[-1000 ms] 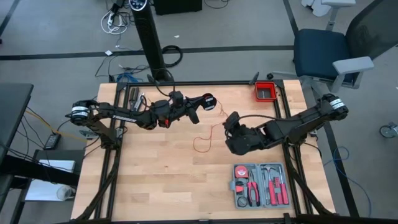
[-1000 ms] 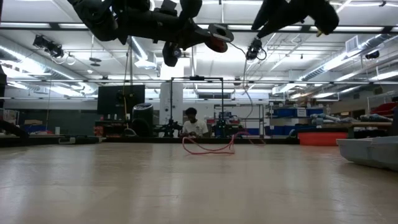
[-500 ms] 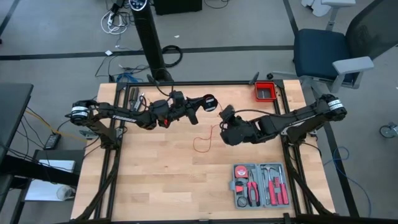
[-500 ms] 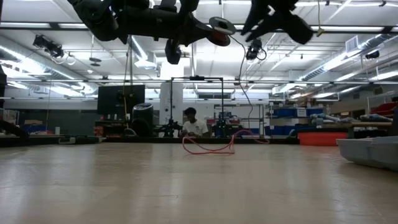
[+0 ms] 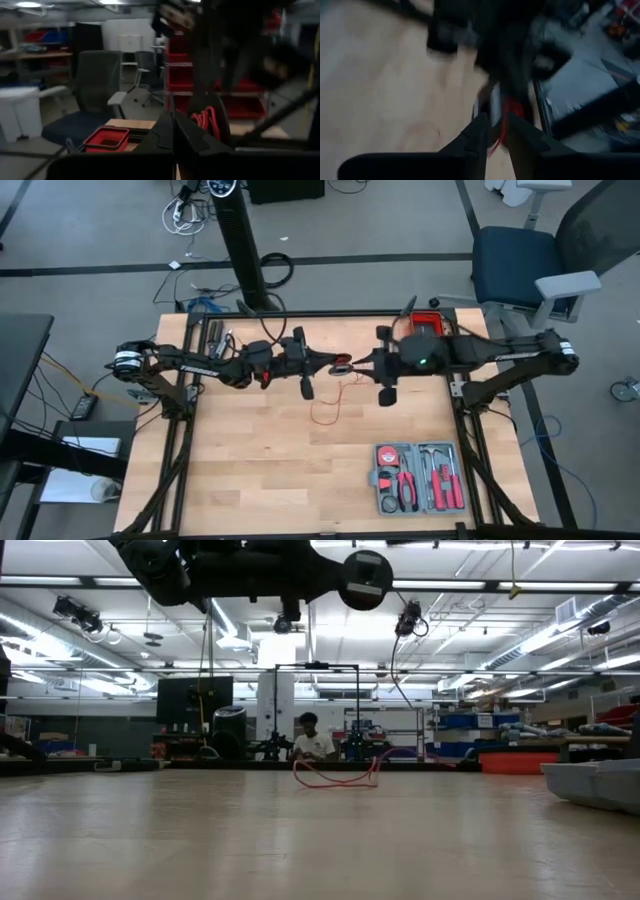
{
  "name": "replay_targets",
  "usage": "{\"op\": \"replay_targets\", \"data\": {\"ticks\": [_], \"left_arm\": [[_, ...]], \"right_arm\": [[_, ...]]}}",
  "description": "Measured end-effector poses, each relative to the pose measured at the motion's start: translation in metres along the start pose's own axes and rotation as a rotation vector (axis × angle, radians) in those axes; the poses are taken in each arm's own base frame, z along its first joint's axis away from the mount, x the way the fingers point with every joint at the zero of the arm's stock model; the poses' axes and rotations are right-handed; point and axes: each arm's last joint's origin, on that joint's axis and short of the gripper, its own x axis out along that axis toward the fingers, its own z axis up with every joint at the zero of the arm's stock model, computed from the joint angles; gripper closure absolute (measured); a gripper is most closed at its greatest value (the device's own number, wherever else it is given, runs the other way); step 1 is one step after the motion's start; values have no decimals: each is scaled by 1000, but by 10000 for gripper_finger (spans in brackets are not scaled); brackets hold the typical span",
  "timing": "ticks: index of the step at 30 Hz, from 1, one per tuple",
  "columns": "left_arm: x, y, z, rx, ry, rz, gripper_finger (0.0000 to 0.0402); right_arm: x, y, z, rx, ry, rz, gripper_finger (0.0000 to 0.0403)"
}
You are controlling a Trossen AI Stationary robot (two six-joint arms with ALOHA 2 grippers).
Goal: Coil cords
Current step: Coil the wire
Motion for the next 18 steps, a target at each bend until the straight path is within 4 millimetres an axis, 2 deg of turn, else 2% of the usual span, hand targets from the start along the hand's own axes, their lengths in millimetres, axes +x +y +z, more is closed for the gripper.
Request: {"op": "replay_targets", "data": {"ticks": [3, 5, 13, 18], "left_arm": [[0, -1, -2, 66, 14, -50, 398], [0, -2, -2, 99, 12, -77, 398], [0, -2, -2, 124, 12, -86, 398], [0, -4, -2, 143, 8, -115, 398]], "right_arm": [[-12, -8, 5, 68, -85, -6, 341], [-11, -10, 6, 85, -94, -12, 342], [20, -11, -1, 113, -37, 13, 342], [28, -19, -3, 127, -51, 14, 342]]}}
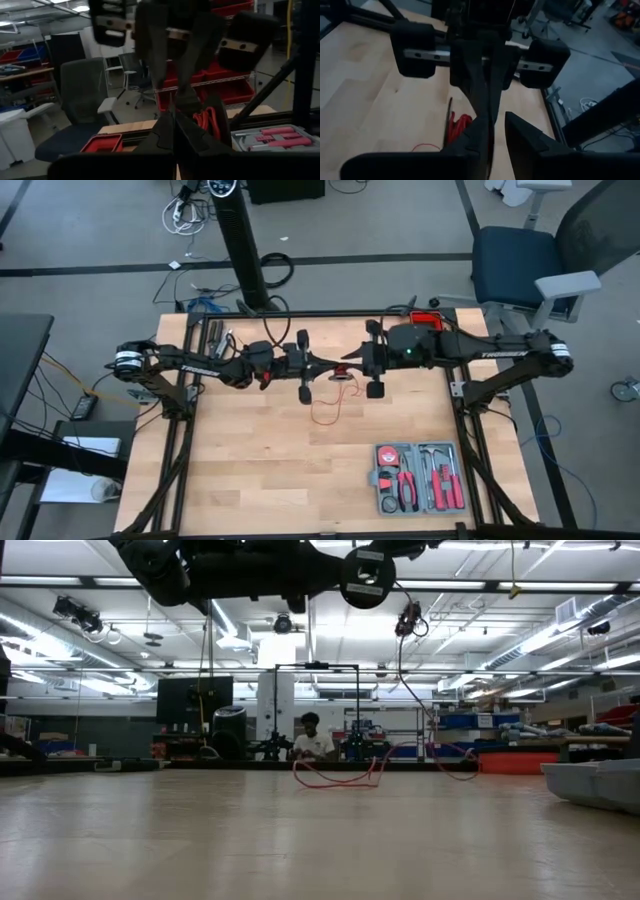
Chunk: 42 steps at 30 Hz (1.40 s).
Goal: Coil cords
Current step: Coil the wire
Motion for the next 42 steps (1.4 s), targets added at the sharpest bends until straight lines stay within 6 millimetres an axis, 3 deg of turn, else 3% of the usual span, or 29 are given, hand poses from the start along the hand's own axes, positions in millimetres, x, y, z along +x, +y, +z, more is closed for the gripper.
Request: {"op": "replay_targets", "data": {"ticks": [14, 21, 26, 30, 37, 42], "left_arm": [[0, 0, 4, 4, -40, 1, 398], [0, 0, 3, 4, -30, 2, 398], [0, 1, 0, -6, -5, 50, 396], [0, 2, -1, -57, 8, 92, 366], [0, 3, 0, -77, 12, 100, 276], [0, 3, -2, -55, 34, 115, 251]], "right_arm": [[2, -6, -3, 10, 4, 34, 351], [11, -3, -8, 15, 46, 44, 395], [15, -4, -10, 22, 70, 2, 399], [16, -4, -10, 18, 75, -11, 400], [17, -8, -14, 13, 99, -26, 401], [13, -15, -14, 23, 95, -46, 402]]}}
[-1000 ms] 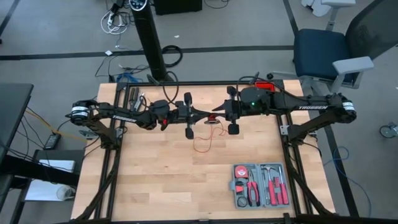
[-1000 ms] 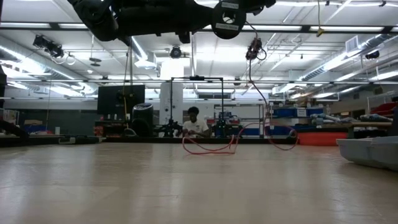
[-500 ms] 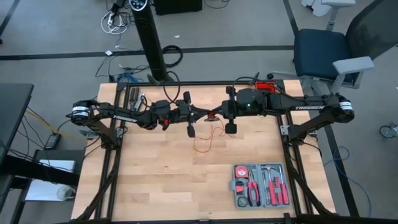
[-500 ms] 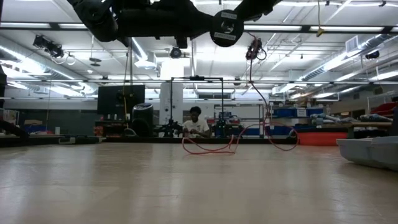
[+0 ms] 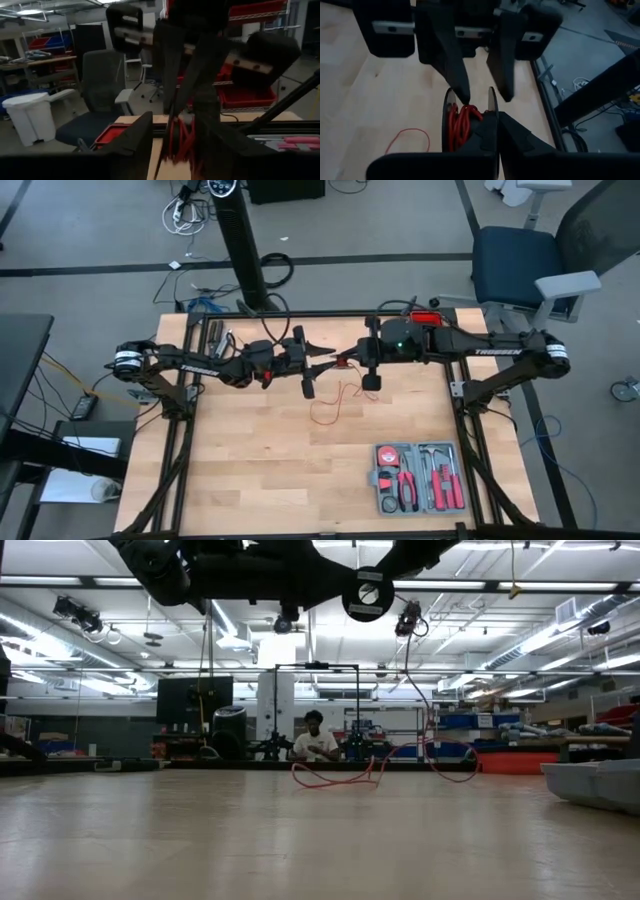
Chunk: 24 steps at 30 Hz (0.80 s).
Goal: Coil cords
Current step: Coil the wire
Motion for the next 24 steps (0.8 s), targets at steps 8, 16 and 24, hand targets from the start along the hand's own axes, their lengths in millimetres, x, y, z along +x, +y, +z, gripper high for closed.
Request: {"op": "replay_targets", "data": {"ticks": [8, 16, 24], "left_arm": [[0, 5, -5, -25, 52, 55, 250], [0, 1, -5, -59, 43, -77, 250], [0, 1, -3, -83, 25, -91, 250]], "right_arm": [[-24, -12, 4, -21, -67, -27, 402], [-36, -21, 20, -19, -236, -97, 403], [-39, -27, 38, 9, -435, -170, 403]]}}
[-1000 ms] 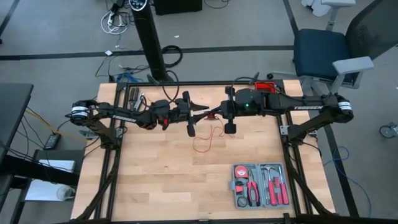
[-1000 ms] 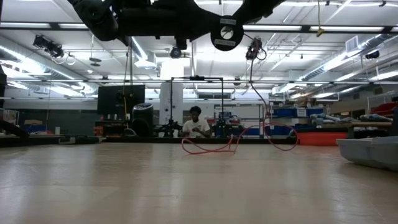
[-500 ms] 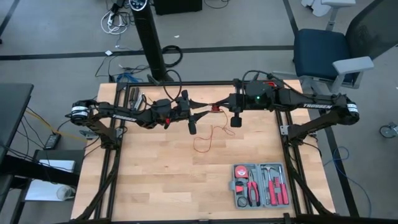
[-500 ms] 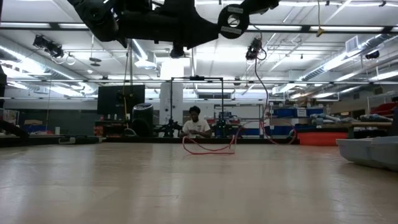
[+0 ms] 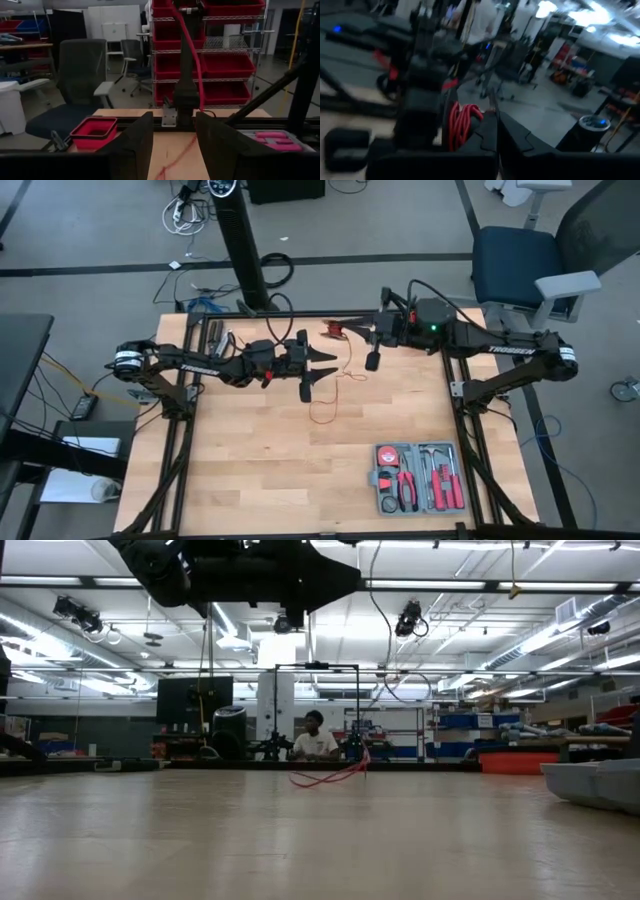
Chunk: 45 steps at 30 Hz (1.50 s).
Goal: Coil cords
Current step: Coil the wire
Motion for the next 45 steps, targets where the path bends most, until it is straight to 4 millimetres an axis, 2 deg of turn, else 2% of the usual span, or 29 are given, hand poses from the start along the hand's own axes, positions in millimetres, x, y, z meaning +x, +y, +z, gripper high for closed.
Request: {"op": "replay_targets", "data": {"ticks": [7, 13, 25, 28, 31, 36, 45], "left_arm": [[0, -1, 2, -28, -22, 2, 250], [0, -1, 1, -23, -15, 2, 254], [0, -2, 0, 0, -6, -62, 351], [0, 2, 0, -32, -4, -50, 365], [-1, 6, -1, -44, 11, -36, 362], [-1, 7, -2, -48, 20, -39, 335], [-1, 7, -2, -71, 19, -36, 302]], "right_arm": [[19, 5, 2, -52, -82, -69, 403], [28, 7, 0, -65, -108, -83, 403], [28, 7, -1, -118, -102, -88, 403], [23, 8, 0, -106, -88, -52, 403], [17, 8, 0, -111, -61, -30, 403], [17, 6, -6, -121, 0, -21, 403], [16, 2, -1, -128, -52, -46, 402]]}}
